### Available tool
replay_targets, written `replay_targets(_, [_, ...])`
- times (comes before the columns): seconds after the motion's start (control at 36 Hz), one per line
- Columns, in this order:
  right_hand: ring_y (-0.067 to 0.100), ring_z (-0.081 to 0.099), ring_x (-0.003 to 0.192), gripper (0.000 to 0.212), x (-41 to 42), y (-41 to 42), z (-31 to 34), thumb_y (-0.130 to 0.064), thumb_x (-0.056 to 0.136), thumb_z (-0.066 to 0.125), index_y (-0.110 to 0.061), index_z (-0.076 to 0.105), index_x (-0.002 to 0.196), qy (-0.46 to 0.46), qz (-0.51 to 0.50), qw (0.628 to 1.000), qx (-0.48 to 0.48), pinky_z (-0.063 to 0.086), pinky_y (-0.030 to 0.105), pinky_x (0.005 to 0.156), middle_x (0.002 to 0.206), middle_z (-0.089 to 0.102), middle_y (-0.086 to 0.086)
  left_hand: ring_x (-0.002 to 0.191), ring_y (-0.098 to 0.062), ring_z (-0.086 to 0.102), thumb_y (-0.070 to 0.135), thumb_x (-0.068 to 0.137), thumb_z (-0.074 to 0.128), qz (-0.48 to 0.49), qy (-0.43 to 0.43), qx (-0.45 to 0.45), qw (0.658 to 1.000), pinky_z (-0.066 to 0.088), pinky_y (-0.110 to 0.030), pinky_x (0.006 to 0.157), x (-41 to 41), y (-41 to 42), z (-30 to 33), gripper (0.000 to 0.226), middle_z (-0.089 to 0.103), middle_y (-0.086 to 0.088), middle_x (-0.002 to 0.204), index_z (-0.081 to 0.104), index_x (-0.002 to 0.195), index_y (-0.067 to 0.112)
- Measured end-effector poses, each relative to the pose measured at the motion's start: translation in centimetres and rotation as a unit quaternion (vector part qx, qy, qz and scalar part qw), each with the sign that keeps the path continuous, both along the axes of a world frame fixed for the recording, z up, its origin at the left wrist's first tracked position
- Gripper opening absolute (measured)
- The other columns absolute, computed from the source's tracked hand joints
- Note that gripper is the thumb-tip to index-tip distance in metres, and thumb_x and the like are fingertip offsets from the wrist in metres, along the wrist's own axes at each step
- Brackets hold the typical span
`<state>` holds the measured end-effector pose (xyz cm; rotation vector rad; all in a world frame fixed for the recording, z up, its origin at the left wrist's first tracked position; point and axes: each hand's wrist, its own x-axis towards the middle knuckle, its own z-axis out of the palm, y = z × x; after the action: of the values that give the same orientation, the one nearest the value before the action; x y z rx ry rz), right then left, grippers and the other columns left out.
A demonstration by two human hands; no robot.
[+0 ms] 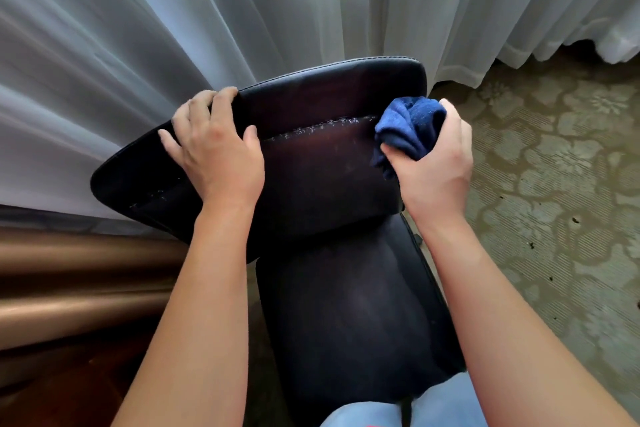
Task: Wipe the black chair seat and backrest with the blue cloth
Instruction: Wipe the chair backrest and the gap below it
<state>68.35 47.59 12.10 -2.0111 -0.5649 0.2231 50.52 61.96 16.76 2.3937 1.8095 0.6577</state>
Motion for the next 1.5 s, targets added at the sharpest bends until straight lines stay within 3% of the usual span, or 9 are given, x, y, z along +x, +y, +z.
replay_targets(0.25, [0.017, 0.062, 0.104, 0.058, 0.2, 1.2, -0.4, -0.025, 0.08, 0.078, -0.021, 0.058, 0.135, -0.066, 0.034, 0.996, -0.04, 0.051, 0.032, 0.088, 0.12, 0.06, 0.001, 0.122, -0.031, 0.047, 0.021, 0.082, 0.074, 0.004, -0.011, 0.056, 0.998, 0.031, -0.055, 0.114, -0.4, 1.3, -0.9, 0.048, 0.058, 0.002, 0.128, 0.06, 0.128, 0.026])
replay_targets(0.5, [0.023, 0.061, 0.094, 0.052, -2.5, 4.1, 0.1, -0.017, 0.081, 0.069, -0.023, 0.062, 0.131, -0.098, 0.101, 0.986, -0.091, 0.031, 0.022, 0.077, 0.108, 0.06, 0.001, 0.116, -0.031, 0.049, 0.017, 0.076, 0.078, 0.025, -0.05, 0.06, 0.997, 0.037, -0.045, 0.107, -1.5, 2.0, -0.9, 0.048, 0.062, 0.005, 0.122, 0.064, 0.121, 0.025])
replay_targets(0.75, [0.028, 0.061, 0.092, 0.059, -7.4, 5.9, 0.8, -0.012, 0.076, 0.073, -0.016, 0.061, 0.133, -0.148, 0.204, 0.966, -0.061, 0.045, 0.029, 0.075, 0.112, 0.063, 0.002, 0.115, -0.029, 0.049, 0.018, 0.075, 0.078, 0.029, -0.056, 0.068, 0.996, 0.035, -0.04, 0.108, -1.9, 2.1, -1.3, 0.047, 0.061, 0.006, 0.12, 0.065, 0.119, 0.027])
replay_targets(0.83, [0.024, 0.062, 0.102, 0.06, -7.3, 5.3, 0.8, -0.012, 0.076, 0.073, -0.016, 0.059, 0.134, -0.113, 0.213, 0.97, -0.028, 0.051, 0.031, 0.087, 0.118, 0.063, 0.0, 0.115, -0.029, 0.049, 0.019, 0.075, 0.078, 0.032, -0.051, 0.069, 0.996, 0.036, -0.041, 0.108, -2.3, 2.1, -1.3, 0.047, 0.06, 0.005, 0.119, 0.065, 0.119, 0.028])
replay_targets(0.89, [0.016, 0.06, 0.11, 0.06, -6.6, 4.3, 1.0, -0.008, 0.076, 0.074, -0.013, 0.059, 0.134, -0.087, 0.191, 0.978, 0.009, 0.046, 0.021, 0.098, 0.122, 0.062, 0.002, 0.116, -0.03, 0.049, 0.02, 0.075, 0.078, 0.028, -0.05, 0.07, 0.996, 0.035, -0.041, 0.108, -2.4, 1.9, -1.3, 0.048, 0.06, 0.004, 0.119, 0.065, 0.12, 0.029])
replay_targets(1.0, [0.006, 0.049, 0.113, 0.066, -4.7, 2.8, 1.3, -0.001, 0.074, 0.073, -0.006, 0.057, 0.137, -0.117, 0.109, 0.987, 0.03, 0.031, 0.001, 0.098, 0.126, 0.054, 0.01, 0.118, -0.031, 0.048, 0.02, 0.076, 0.079, 0.025, -0.058, 0.065, 0.996, 0.035, -0.04, 0.108, -2.4, 1.7, -1.3, 0.048, 0.059, 0.002, 0.12, 0.064, 0.121, 0.028])
replay_targets(1.17, [0.008, 0.058, 0.106, 0.055, -3.0, 3.3, 1.2, -0.018, 0.077, 0.08, -0.011, 0.059, 0.128, -0.086, 0.02, 0.996, 0.033, 0.047, 0.018, 0.094, 0.12, 0.062, -0.001, 0.117, -0.029, 0.048, 0.021, 0.074, 0.079, 0.017, -0.082, 0.058, 0.995, 0.035, -0.041, 0.107, -2.3, 1.9, -1.4, 0.05, 0.06, 0.005, 0.12, 0.065, 0.121, 0.028])
replay_targets(1.22, [0.009, 0.058, 0.103, 0.048, -3.5, 3.8, 1.0, -0.016, 0.078, 0.078, -0.011, 0.063, 0.123, -0.11, 0.028, 0.993, 0.026, 0.043, 0.012, 0.09, 0.115, 0.061, -0.002, 0.118, -0.029, 0.048, 0.021, 0.072, 0.079, 0.021, -0.092, 0.055, 0.994, 0.034, -0.041, 0.108, -2.3, 2.1, -1.5, 0.05, 0.061, 0.006, 0.12, 0.066, 0.12, 0.028])
replay_targets(1.5, [0.023, 0.061, 0.094, 0.051, -6.1, 6.0, 0.8, -0.007, 0.074, 0.071, -0.014, 0.065, 0.125, -0.154, 0.097, 0.982, -0.043, 0.047, 0.028, 0.082, 0.108, 0.062, 0.003, 0.114, -0.028, 0.05, 0.019, 0.067, 0.08, 0.038, -0.122, 0.061, 0.99, 0.035, -0.042, 0.106, -1.8, 2.7, -1.8, 0.049, 0.063, 0.009, 0.116, 0.069, 0.114, 0.027])
